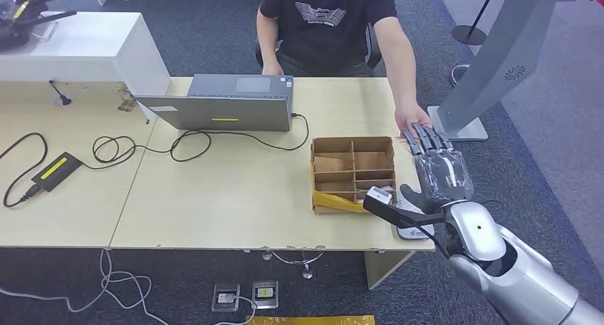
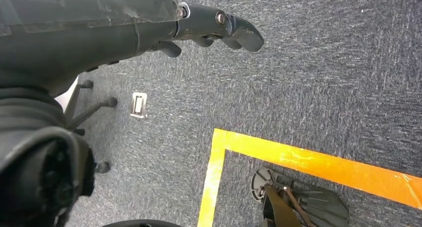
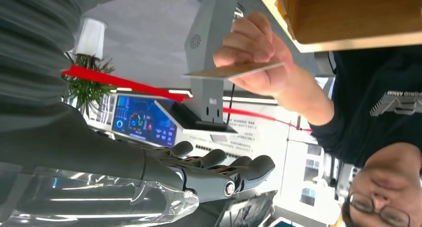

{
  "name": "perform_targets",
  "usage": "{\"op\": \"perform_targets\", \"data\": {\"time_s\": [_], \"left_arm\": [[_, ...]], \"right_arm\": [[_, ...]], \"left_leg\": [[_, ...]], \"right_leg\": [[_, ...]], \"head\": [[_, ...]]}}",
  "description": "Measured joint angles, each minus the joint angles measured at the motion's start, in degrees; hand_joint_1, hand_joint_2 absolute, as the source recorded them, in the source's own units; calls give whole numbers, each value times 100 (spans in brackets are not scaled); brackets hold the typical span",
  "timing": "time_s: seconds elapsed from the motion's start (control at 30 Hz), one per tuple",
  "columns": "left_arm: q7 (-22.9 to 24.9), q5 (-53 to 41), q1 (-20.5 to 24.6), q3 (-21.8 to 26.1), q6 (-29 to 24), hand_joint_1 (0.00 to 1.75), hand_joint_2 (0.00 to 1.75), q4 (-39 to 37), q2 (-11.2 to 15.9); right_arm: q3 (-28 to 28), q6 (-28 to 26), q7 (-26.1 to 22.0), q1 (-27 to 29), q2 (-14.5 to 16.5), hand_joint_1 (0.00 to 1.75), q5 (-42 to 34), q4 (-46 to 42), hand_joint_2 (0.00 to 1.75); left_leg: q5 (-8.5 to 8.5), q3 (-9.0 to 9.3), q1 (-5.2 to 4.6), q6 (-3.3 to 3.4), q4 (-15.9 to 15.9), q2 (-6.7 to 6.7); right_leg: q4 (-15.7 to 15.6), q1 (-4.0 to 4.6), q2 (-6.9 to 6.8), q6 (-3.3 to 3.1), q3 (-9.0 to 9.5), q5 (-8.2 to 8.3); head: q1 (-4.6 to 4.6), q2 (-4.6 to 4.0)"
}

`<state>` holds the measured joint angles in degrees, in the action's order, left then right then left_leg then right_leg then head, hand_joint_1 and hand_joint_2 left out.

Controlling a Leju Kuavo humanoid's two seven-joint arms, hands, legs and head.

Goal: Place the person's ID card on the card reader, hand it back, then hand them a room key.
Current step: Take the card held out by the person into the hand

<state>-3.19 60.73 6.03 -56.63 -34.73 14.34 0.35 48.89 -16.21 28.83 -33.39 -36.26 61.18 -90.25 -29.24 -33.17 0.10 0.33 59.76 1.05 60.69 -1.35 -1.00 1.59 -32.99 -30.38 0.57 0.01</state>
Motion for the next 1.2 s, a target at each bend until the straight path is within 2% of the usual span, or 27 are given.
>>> {"op": "perform_targets", "data": {"time_s": [0.2,0.53,0.57,0.67,0.7,1.2], "left_arm": [[-1,48,3,-108,-14,0,0,3,0],[-42,122,10,-231,-8,0,0,15,12],[-45,127,10,-241,-7,0,0,15,14],[-62,138,12,-281,-3,0,0,15,21],[-68,143,12,-294,-2,0,0,15,24],[-85,150,22,-431,15,0,0,15,31]], "right_arm": [[-4,-263,48,-1,151,0,808,308,175],[-3,-443,-116,-4,373,0,492,698,175],[-2,-462,-109,-4,396,10,469,741,175],[8,-521,-71,-15,462,141,437,856,175],[13,-541,-54,-23,482,175,437,896,175],[39,-577,1,-39,619,175,336,1178,175]], "left_leg": [[-1,0,0,-2,0,-1],[-2,0,0,-3,0,-2],[-2,0,0,-3,0,-2],[-2,0,1,-3,0,-2],[-2,0,1,-3,0,-2],[-2,1,1,-3,0,-3]], "right_leg": [[0,0,1,0,0,0],[0,0,2,0,-1,0],[0,0,2,0,-1,0],[0,0,2,0,-1,0],[0,0,2,0,-1,0],[-1,0,3,0,-2,0]], "head": [[1,1],[1,0],[1,0],[1,1],[1,0],[2,1]]}}
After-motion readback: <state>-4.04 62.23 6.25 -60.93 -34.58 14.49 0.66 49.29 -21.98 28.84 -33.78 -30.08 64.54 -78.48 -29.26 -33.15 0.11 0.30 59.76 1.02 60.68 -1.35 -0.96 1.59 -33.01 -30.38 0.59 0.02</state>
